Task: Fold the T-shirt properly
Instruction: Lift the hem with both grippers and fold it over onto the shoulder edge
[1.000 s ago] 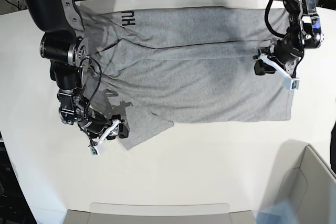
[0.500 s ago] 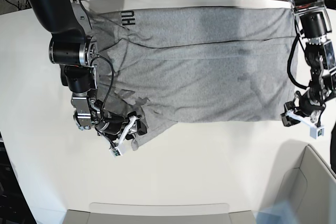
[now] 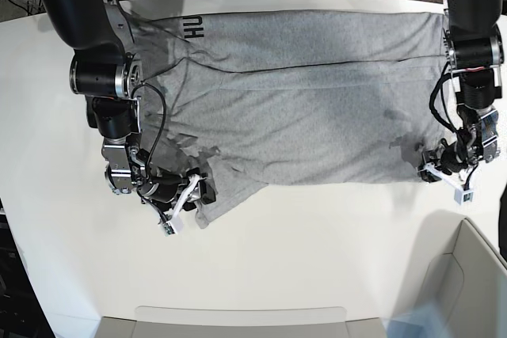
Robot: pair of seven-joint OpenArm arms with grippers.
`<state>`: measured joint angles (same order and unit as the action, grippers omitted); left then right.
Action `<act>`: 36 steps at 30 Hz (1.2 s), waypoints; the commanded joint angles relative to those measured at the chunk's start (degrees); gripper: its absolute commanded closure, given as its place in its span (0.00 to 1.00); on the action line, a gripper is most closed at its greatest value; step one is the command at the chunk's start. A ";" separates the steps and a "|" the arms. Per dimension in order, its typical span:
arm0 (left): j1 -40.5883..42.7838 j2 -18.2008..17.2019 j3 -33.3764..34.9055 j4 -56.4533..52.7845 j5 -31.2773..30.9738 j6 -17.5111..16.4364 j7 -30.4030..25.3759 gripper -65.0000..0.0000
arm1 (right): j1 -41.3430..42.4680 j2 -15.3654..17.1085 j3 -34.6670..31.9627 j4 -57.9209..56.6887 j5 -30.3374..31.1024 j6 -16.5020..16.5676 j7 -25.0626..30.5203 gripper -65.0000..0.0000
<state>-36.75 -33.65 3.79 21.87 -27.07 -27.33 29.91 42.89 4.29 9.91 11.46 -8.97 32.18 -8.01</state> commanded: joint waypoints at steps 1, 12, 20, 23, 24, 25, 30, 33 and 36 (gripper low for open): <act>-1.62 -0.94 0.12 -0.11 0.21 -0.23 0.20 0.46 | 0.84 0.94 -0.02 0.01 -1.80 -0.58 -2.93 0.51; 0.84 -0.68 2.93 -0.73 -0.05 -6.03 0.20 0.92 | 0.67 0.58 -0.29 0.18 -2.15 -0.58 -2.85 0.72; 0.75 -0.68 1.00 -0.46 -0.14 -8.67 0.29 1.00 | 1.72 -0.38 -0.02 5.81 -2.06 -0.67 -2.85 1.00; 0.66 -0.94 1.00 -0.37 -0.14 -10.78 0.29 1.00 | 1.28 -0.65 0.07 9.50 -1.80 -0.67 -3.02 1.00; 0.66 -1.03 1.00 -0.37 -0.14 -11.22 0.29 1.00 | 1.19 -0.65 0.07 10.56 -1.80 -0.67 -3.73 1.00; 0.66 -1.03 1.00 -0.37 -0.14 -11.66 0.37 1.00 | 1.19 -0.73 0.07 11.79 -1.80 -0.67 -5.22 1.00; 0.84 -1.12 -4.98 1.47 -0.14 -12.10 2.48 1.00 | -0.21 -0.91 0.07 20.93 -1.80 -0.67 -12.96 1.00; 3.48 -2.53 -9.73 6.66 0.04 -12.10 6.26 1.00 | -2.85 -1.00 -0.11 28.93 -1.80 -0.49 -17.00 1.00; 8.22 -2.53 -12.36 17.03 0.04 -12.10 9.43 1.00 | -6.02 -1.97 -0.02 35.70 -1.80 -0.23 -19.81 1.00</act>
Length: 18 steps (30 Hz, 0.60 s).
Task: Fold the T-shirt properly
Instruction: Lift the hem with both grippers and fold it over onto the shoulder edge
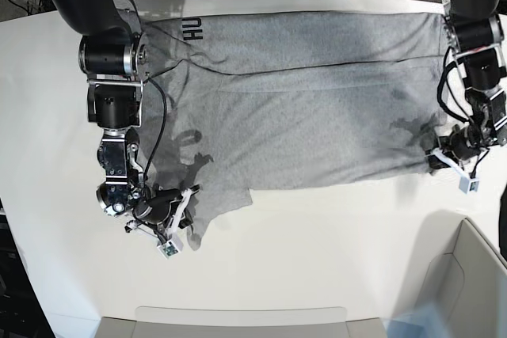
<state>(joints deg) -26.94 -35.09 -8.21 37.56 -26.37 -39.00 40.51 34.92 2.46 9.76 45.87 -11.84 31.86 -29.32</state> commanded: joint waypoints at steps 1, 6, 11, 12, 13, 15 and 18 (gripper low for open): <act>0.08 -1.08 -1.07 4.50 -0.66 -0.16 -0.29 1.00 | 1.00 -0.22 0.13 3.06 1.07 0.19 0.62 1.00; 7.55 -0.73 -4.23 17.34 -0.66 0.10 5.07 1.00 | -4.19 -0.31 -0.04 11.23 1.07 0.19 -2.55 1.00; 11.77 -0.12 -6.96 20.50 -0.66 0.10 6.21 1.00 | -8.67 -0.31 0.22 17.91 1.07 0.19 -4.74 1.00; 12.48 -0.12 -7.22 20.50 -0.66 0.10 6.21 1.00 | -9.82 -0.31 0.22 19.67 1.15 0.19 -5.36 1.00; 12.92 -0.21 -7.22 20.50 -0.66 0.10 6.21 1.00 | -10.70 -0.31 0.22 21.25 1.15 0.19 -5.80 1.00; 13.71 -0.38 -7.31 20.59 -0.66 -0.07 6.21 1.00 | -12.72 -0.31 0.22 25.03 1.15 0.19 -6.85 1.00; 15.29 -0.47 -8.80 21.74 -0.66 -0.34 6.21 1.00 | -15.09 -0.31 0.22 30.22 1.15 0.19 -8.88 1.00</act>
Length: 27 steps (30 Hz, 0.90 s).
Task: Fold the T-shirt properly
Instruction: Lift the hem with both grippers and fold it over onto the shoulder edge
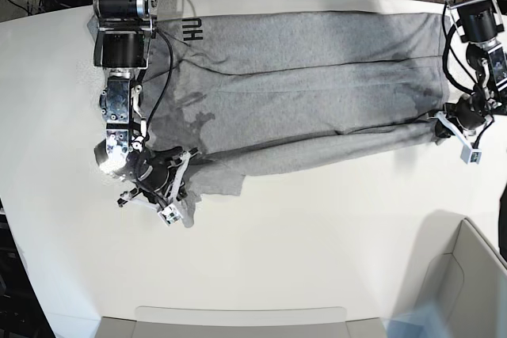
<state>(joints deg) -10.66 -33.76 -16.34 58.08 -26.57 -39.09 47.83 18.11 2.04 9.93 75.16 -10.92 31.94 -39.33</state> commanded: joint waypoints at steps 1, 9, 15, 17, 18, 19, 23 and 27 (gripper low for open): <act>-0.11 -1.80 -1.64 2.71 -0.47 -0.25 -1.11 1.00 | 1.10 0.11 0.04 2.52 0.24 0.10 0.17 1.00; 5.95 -1.45 -5.60 13.96 -0.38 -0.25 4.52 1.00 | -3.12 0.11 0.04 10.69 0.24 0.10 -3.35 1.00; 9.47 -1.36 -6.91 16.24 -0.38 -0.25 5.22 1.00 | -8.83 0.11 0.13 18.52 0.24 0.10 -5.02 1.00; 10.79 -1.36 -7.88 16.24 -0.38 -0.25 5.22 1.00 | -10.68 0.11 1.01 21.15 1.12 0.10 -5.99 1.00; 11.40 -1.36 -8.06 16.24 -0.38 -0.25 5.22 1.00 | -11.30 0.11 1.98 22.56 2.26 0.10 -6.60 1.00; 12.02 -1.36 -8.23 16.24 -0.47 -0.25 5.22 1.00 | -12.00 0.29 3.03 23.70 3.93 0.19 -7.22 1.00; 14.39 -1.36 -8.32 16.24 -0.47 -0.34 5.22 1.00 | -14.46 2.22 6.64 26.95 10.08 2.56 -11.53 1.00; 17.20 -1.36 -8.32 19.67 -0.47 -0.34 5.22 1.00 | -16.75 2.57 8.31 28.54 11.23 3.79 -12.76 1.00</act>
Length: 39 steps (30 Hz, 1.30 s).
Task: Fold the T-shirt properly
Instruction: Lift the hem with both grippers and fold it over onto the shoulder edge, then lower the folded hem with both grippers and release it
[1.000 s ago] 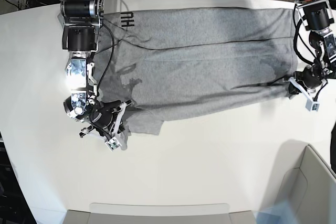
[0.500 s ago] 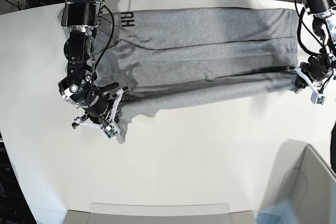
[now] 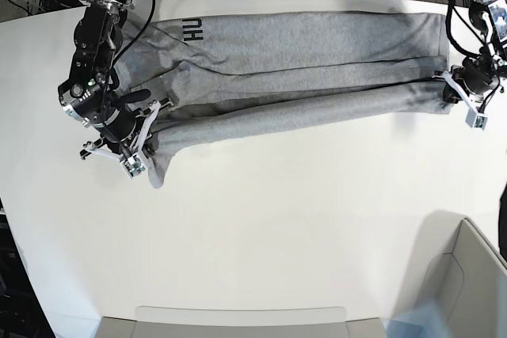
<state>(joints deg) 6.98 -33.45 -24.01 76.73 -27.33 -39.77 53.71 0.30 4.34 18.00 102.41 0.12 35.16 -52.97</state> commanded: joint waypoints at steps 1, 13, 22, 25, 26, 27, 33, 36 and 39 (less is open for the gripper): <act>0.71 -1.67 -0.74 2.52 0.21 0.34 -0.66 1.00 | 0.28 0.28 0.51 1.81 0.19 0.58 0.88 1.00; 6.42 0.97 -6.63 6.83 0.30 0.43 -0.57 1.00 | -9.48 0.36 1.47 11.30 0.28 0.67 0.71 1.00; 10.20 1.94 -7.24 6.83 0.30 0.34 -0.83 1.00 | -16.95 0.45 1.82 13.24 0.28 0.76 0.79 1.00; 10.20 2.46 -7.33 6.83 0.39 0.34 -0.83 1.00 | -19.68 0.45 1.82 14.73 0.28 0.76 0.79 1.00; 10.20 2.55 -7.33 6.83 0.39 0.34 -0.83 1.00 | -20.65 0.36 1.82 15.26 0.28 0.76 0.79 1.00; 10.20 2.55 -7.33 6.83 0.39 0.34 -0.75 1.00 | -21.53 0.28 1.82 15.70 0.28 0.76 0.79 1.00; 10.20 2.64 -7.07 6.83 0.39 0.34 -0.66 1.00 | -25.66 0.19 1.82 15.79 0.28 0.76 0.79 1.00; 10.20 2.64 -6.98 6.83 0.39 0.34 -0.66 1.00 | -26.45 0.01 1.82 15.61 0.28 0.76 0.79 1.00; 10.20 2.73 -6.98 6.83 0.39 0.52 -0.22 1.00 | -26.54 0.01 1.82 15.52 0.19 0.76 0.71 1.00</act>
<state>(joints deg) 17.28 -29.50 -30.55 82.65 -27.03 -39.70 53.95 -26.37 4.10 19.51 117.01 0.25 35.59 -52.75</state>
